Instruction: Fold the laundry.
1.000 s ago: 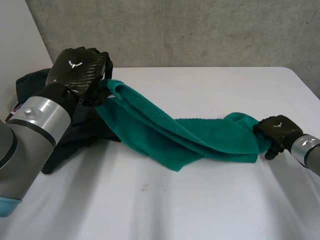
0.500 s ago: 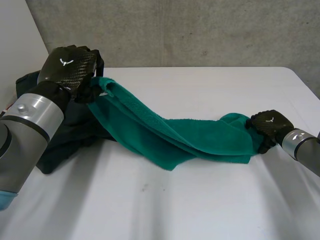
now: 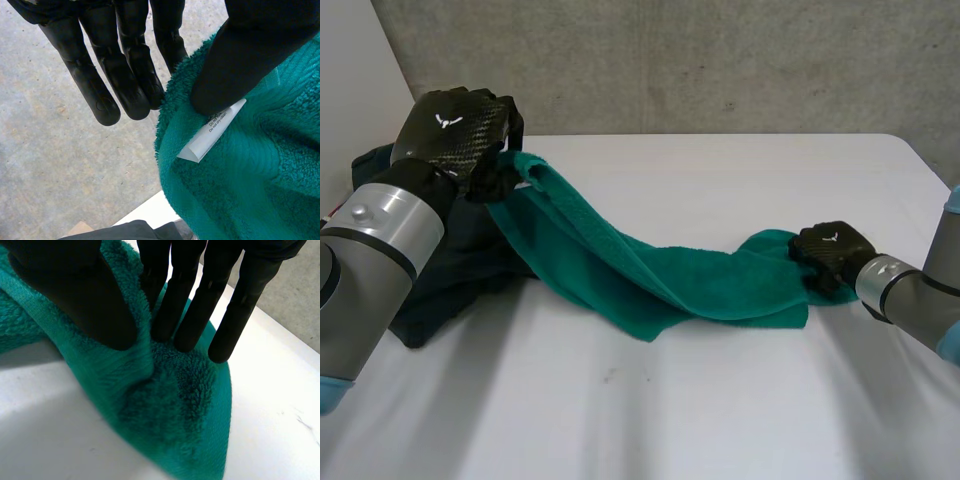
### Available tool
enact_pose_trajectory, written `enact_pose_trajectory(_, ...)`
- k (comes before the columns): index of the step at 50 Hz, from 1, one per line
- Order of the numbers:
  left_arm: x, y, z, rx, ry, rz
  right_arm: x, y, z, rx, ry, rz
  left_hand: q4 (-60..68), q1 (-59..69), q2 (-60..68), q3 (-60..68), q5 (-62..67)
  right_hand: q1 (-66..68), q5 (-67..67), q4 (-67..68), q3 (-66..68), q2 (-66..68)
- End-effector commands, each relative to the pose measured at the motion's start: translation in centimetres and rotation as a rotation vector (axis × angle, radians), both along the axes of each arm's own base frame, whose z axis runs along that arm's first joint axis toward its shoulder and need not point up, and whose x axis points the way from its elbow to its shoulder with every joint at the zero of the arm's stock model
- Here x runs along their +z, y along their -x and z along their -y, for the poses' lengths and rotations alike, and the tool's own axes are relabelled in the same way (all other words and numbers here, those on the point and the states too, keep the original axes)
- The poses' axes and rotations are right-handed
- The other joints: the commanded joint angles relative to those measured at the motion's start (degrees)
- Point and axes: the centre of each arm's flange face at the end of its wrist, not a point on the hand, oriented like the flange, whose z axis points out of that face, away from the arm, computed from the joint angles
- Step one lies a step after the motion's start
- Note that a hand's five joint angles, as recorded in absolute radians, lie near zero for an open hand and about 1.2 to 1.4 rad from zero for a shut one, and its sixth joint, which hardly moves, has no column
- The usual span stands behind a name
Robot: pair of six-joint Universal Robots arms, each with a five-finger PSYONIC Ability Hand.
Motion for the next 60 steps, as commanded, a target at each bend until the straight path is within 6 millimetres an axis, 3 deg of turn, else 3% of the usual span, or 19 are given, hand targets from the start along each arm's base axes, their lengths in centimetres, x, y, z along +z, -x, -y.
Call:
enact_pose_trajectory(1, 0.5, -0.3, 0.3, 0.016, 0.012, -0.006, 2.2, 0.1, 0.3, -0.029, 0.013, 0.004, 11.16, 15.04, 11.57, 11.67, 13.84, 15.63, 14.43, 13.86, 13.94, 13.18)
enact_pose_trajectory(4, 2.3, -1.1, 0.3, 0.039, 0.064, -0.026, 5.3, 0.9, 0.2, -0.062, 0.062, 0.003, 11.16, 15.04, 11.57, 11.67, 13.84, 15.63, 14.43, 13.86, 13.94, 13.18)
enact_pose_trajectory(5, 2.8, -1.3, 0.3, 0.047, 0.078, -0.031, 7.9, 1.6, 0.0, -0.082, 0.102, -0.002, 11.16, 15.04, 11.57, 11.67, 13.84, 15.63, 14.43, 13.86, 13.94, 13.18)
enact_pose_trajectory(8, 4.4, -2.3, 0.1, 0.07, 0.125, -0.046, 11.6, 3.2, -0.8, -0.12, 0.137, -0.021, 11.16, 15.04, 11.57, 11.67, 13.84, 15.63, 14.43, 13.86, 13.94, 13.18)
enact_pose_trajectory(9, 4.8, -2.5, 0.0, 0.074, 0.136, -0.049, 14.1, 4.3, -1.5, -0.141, 0.157, -0.047, 11.16, 15.04, 11.57, 11.67, 13.84, 15.63, 14.43, 13.86, 13.94, 13.18)
enact_pose_trajectory(13, 5.8, -2.8, -0.3, 0.067, 0.157, -0.053, 19.6, 5.7, -3.9, -0.163, 0.249, -0.12, 11.16, 15.04, 11.57, 11.67, 13.84, 15.63, 14.43, 13.86, 13.94, 13.18)
enact_pose_trajectory(17, 5.8, -2.9, -0.3, 0.05, 0.142, -0.043, 22.5, 6.7, -5.7, -0.186, 0.318, -0.18, 11.16, 15.04, 11.57, 11.67, 13.84, 15.63, 14.43, 13.86, 13.94, 13.18)
enact_pose_trajectory(22, 3.0, -2.5, 0.6, 0.017, 0.032, 0.001, 22.1, 6.6, -6.6, -0.183, 0.282, -0.243, 11.16, 15.04, 11.57, 11.67, 13.84, 15.63, 14.43, 13.86, 13.94, 13.18)
enact_pose_trajectory(26, -1.2, -1.6, 3.2, -0.003, -0.091, 0.045, 20.1, 5.6, -6.7, -0.15, 0.224, -0.334, 11.16, 15.04, 11.57, 11.67, 13.84, 15.63, 14.43, 13.86, 13.94, 13.18)
enact_pose_trajectory(29, -2.3, -0.7, 5.4, -0.008, -0.111, 0.054, 17.7, 4.6, -5.4, -0.127, 0.171, -0.399, 11.16, 15.04, 11.57, 11.67, 13.84, 15.63, 14.43, 13.86, 13.94, 13.18)
enact_pose_trajectory(32, -2.4, 0.5, 9.0, -0.007, -0.065, 0.055, 17.5, 4.1, -3.0, -0.17, 0.207, -0.412, 11.16, 15.04, 11.57, 11.67, 13.84, 15.63, 14.43, 13.86, 13.94, 13.18)
enact_pose_trajectory(34, -1.4, 1.0, 10.7, 0.001, -0.004, 0.044, 18.6, 3.9, -0.7, -0.231, 0.31, -0.382, 11.16, 15.04, 11.57, 11.67, 13.84, 15.63, 14.43, 13.86, 13.94, 13.18)
enact_pose_trajectory(36, 1.3, 1.7, 13.0, 0.028, 0.13, 0.012, 20.2, 3.6, 0.9, -0.272, 0.419, -0.335, 11.16, 15.04, 11.57, 11.67, 13.84, 15.63, 14.43, 13.86, 13.94, 13.18)
enact_pose_trajectory(38, 5.0, 2.0, 14.6, 0.061, 0.308, -0.046, 23.6, 3.2, 2.8, -0.334, 0.619, -0.216, 11.16, 15.04, 11.57, 11.67, 13.84, 15.63, 14.43, 13.86, 13.94, 13.18)
enact_pose_trajectory(41, 8.7, 2.0, 15.0, 0.076, 0.487, -0.114, 27.1, 3.1, 3.9, -0.38, 0.839, -0.064, 11.16, 15.04, 11.57, 11.67, 13.84, 15.63, 14.43, 13.86, 13.94, 13.18)
enact_pose_trajectory(44, 11.7, 1.9, 14.8, 0.089, 0.67, -0.186, 30.3, 3.1, 3.3, -0.398, 1.008, 0.046, 11.16, 15.04, 11.57, 11.67, 13.84, 15.63, 14.43, 13.86, 13.94, 13.18)
enact_pose_trajectory(47, 13.2, 2.2, 13.6, 0.081, 0.737, -0.221, 30.5, 3.1, 2.9, -0.389, 1.024, 0.058, 11.16, 15.04, 11.57, 11.67, 13.84, 15.63, 14.43, 13.86, 13.94, 13.18)
enact_pose_trajectory(51, 10.4, 3.2, 12.5, 0.048, 0.643, -0.195, 28.6, 2.9, 2.7, -0.364, 0.951, 0.036, 11.16, 15.04, 11.57, 11.67, 13.84, 15.63, 14.43, 13.86, 13.94, 13.18)
enact_pose_trajectory(60, 0.2, 2.9, 10.1, 0.028, 0.333, -0.086, 19.4, 2.6, 1.1, -0.243, 0.525, -0.064, 11.16, 15.04, 11.57, 11.67, 13.84, 15.63, 14.43, 13.86, 13.94, 13.18)
